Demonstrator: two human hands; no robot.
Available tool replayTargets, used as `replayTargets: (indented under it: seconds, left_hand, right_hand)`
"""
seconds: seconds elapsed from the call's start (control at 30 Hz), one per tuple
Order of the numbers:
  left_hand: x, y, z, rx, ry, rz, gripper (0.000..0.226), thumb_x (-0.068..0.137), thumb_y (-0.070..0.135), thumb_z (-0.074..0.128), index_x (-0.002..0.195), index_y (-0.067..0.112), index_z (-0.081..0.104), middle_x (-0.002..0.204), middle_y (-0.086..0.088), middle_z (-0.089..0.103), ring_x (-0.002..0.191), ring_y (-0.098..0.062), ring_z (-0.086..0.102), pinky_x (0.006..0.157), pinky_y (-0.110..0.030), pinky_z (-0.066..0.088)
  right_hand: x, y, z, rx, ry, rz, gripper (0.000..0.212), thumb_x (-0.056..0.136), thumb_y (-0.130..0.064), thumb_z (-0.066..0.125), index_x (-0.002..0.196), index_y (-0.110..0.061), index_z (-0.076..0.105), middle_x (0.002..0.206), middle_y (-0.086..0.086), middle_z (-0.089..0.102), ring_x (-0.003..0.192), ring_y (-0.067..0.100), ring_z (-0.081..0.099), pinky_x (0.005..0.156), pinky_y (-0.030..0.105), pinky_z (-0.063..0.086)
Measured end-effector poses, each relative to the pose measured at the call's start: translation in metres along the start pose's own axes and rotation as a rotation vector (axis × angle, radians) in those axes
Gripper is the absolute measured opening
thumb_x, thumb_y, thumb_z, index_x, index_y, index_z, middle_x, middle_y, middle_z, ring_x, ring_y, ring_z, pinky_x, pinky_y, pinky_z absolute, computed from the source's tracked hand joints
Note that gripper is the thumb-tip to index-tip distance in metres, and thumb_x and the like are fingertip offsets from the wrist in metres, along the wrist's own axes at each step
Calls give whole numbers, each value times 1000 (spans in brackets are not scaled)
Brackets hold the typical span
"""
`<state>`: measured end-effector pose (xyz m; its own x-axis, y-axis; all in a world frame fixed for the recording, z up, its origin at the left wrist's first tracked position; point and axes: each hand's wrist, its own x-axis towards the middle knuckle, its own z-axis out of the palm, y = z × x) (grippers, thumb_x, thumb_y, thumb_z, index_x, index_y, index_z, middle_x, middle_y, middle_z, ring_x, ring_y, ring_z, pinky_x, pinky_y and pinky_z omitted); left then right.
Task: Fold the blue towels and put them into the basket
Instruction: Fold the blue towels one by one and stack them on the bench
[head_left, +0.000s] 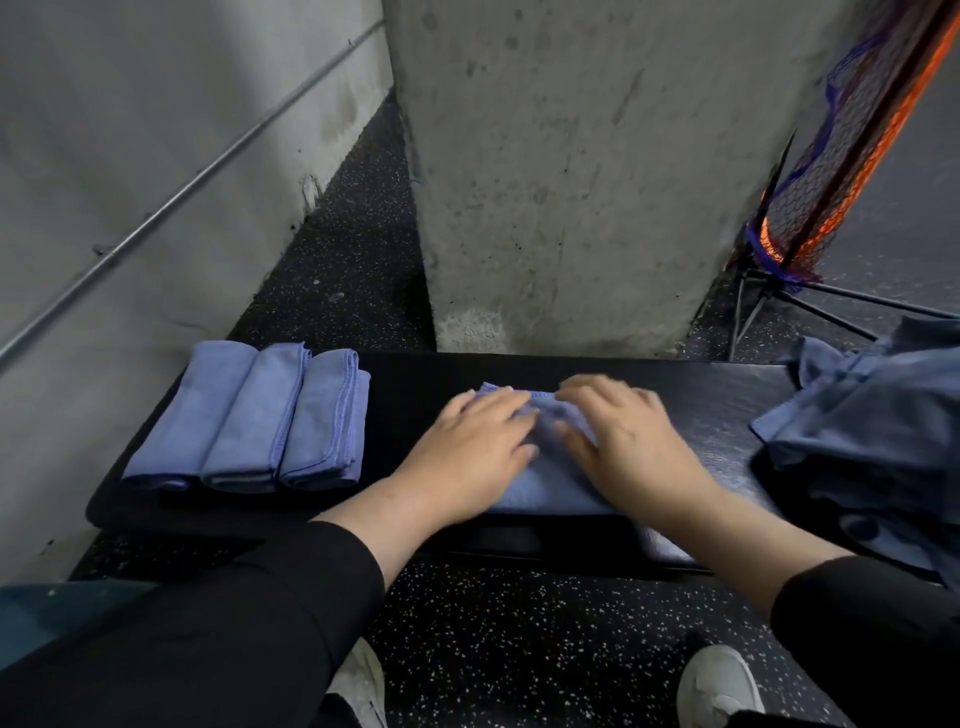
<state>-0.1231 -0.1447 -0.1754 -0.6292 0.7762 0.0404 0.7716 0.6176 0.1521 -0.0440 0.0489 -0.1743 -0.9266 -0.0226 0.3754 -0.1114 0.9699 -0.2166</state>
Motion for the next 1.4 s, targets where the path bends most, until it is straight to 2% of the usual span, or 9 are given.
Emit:
replayTargets:
  seconds: [0.07, 0.17, 0.4, 0.53, 0.63, 0.83, 1.03, 1.23, 1.4]
  left_hand:
    - [-4, 3, 9, 38, -124, -27, 56, 106, 47, 29, 157, 25, 25, 169, 5, 9, 155, -11, 2, 125, -43, 4]
    - [-8, 0, 15, 5, -194, -76, 63, 105, 52, 21, 161, 28, 6, 168, 12, -8, 153, -6, -12, 125, -47, -2]
    - [-7, -14, 16, -27, -247, -113, 71, 100, 65, 17, 159, 34, -7, 165, 16, -21, 150, -6, -25, 124, -52, -5]
    - [-9, -13, 12, 12, -211, -93, 71, 100, 65, 16, 160, 30, 1, 168, 9, -12, 152, -8, -19, 124, -52, -5]
    - [-15, -12, 6, 56, -50, 7, 74, 96, 69, 19, 154, 26, 34, 166, 4, 21, 155, -11, 9, 125, -47, 2]
    - [-38, -4, 7, 77, -19, 128, 82, 87, 81, 31, 149, 28, 42, 155, 8, 35, 145, -11, 27, 122, -38, 16]
    - [-43, -5, -2, -155, 79, -19, 34, 93, 50, 46, 109, 24, 62, 107, 13, 63, 100, -13, 57, 92, -28, 38]
    - [-35, -12, -20, -545, 38, -236, 13, 92, 39, 67, 86, 29, 61, 73, 11, 61, 68, -2, 54, 66, -27, 44]
    - [-11, -12, -22, -668, 122, -390, 9, 92, 38, 66, 92, 30, 61, 87, 9, 66, 82, -8, 62, 71, -28, 50]
  right_hand:
    - [-13, -2, 8, 37, -264, 24, 67, 94, -61, 23, 148, -26, 43, 157, -8, 38, 146, 11, 32, 117, 46, 28]
    - [-27, 9, 15, 7, -524, 77, 83, 89, -74, 2, 160, -31, 7, 165, -20, -5, 151, -1, -8, 126, 44, 3]
    - [-28, 27, 8, 7, -546, 107, 85, 87, -73, -3, 160, -31, -3, 163, -22, -14, 148, -4, -17, 125, 42, -3]
    - [-38, 37, 2, 101, -386, 25, 76, 92, -72, 20, 155, -31, 31, 164, -18, 19, 151, -1, 9, 123, 48, 14]
    - [-51, 40, -2, 94, -251, -139, 62, 89, -74, 47, 134, -32, 55, 140, -14, 47, 134, 5, 40, 111, 39, 32]
    - [-54, 33, 0, 86, -234, -93, 42, 87, -53, 52, 122, -30, 56, 132, -20, 51, 125, 6, 48, 98, 34, 39]
    - [-45, 26, -17, 83, -225, -20, 33, 91, -57, 39, 103, -29, 54, 90, -19, 57, 92, 8, 55, 83, 34, 38]
    - [-41, 22, -30, 273, -275, 131, 21, 89, -51, 63, 94, -37, 48, 79, -17, 60, 73, 1, 55, 68, 26, 43]
    - [-16, 25, -24, 397, -191, 374, 22, 90, -38, 70, 106, -33, 56, 82, -14, 63, 78, 5, 59, 69, 26, 41]
